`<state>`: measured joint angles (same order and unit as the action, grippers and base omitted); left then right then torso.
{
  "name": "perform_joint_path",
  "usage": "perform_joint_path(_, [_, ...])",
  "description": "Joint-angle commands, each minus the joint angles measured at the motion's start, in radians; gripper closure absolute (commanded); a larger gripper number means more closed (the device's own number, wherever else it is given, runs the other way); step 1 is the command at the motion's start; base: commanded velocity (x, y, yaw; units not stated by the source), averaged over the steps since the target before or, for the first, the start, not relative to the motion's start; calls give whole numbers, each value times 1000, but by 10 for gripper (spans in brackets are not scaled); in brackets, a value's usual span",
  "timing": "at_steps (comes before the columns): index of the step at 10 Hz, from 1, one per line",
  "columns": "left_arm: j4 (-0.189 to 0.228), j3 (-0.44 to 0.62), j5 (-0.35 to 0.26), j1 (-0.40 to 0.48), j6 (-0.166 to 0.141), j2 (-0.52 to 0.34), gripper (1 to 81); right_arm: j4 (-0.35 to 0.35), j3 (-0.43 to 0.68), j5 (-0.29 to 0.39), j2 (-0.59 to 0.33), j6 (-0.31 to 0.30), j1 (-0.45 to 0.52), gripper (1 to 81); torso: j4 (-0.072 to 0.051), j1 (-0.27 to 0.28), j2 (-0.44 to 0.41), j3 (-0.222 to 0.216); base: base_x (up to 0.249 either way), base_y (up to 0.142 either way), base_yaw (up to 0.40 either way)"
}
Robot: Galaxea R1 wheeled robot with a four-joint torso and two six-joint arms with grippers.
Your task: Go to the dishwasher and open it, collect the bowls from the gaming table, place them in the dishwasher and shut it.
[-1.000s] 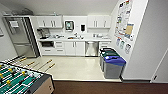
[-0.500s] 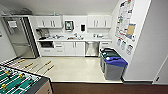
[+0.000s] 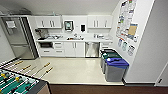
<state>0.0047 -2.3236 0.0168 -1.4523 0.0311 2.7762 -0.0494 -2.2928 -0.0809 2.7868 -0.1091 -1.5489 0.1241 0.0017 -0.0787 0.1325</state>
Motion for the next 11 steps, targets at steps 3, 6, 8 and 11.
perform_joint_path(3, [0, 18, -51, 49, 7, -13, 10, -10, 10, 53, -14, 2, 43, 10, 0, 0, 0, 0, 116, 0, 0])
perform_joint_path(6, [0, 18, -51, 49, 7, -12, 10, -12, 10, 53, -14, 2, 45, 10, 0, 0, 0, 0, 122, 0, 0])
perform_joint_path(8, [0, 20, -51, 49, 7, -13, 10, -12, 10, 53, -14, 2, 45, 10, 0, 0, 0, 0, 124, 0, 0])
perform_joint_path(11, [0, 18, -51, 49, 7, -13, 10, -12, 9, 53, -14, 2, 46, 10, 0, 0, 0, 0, 124, 0, 0])
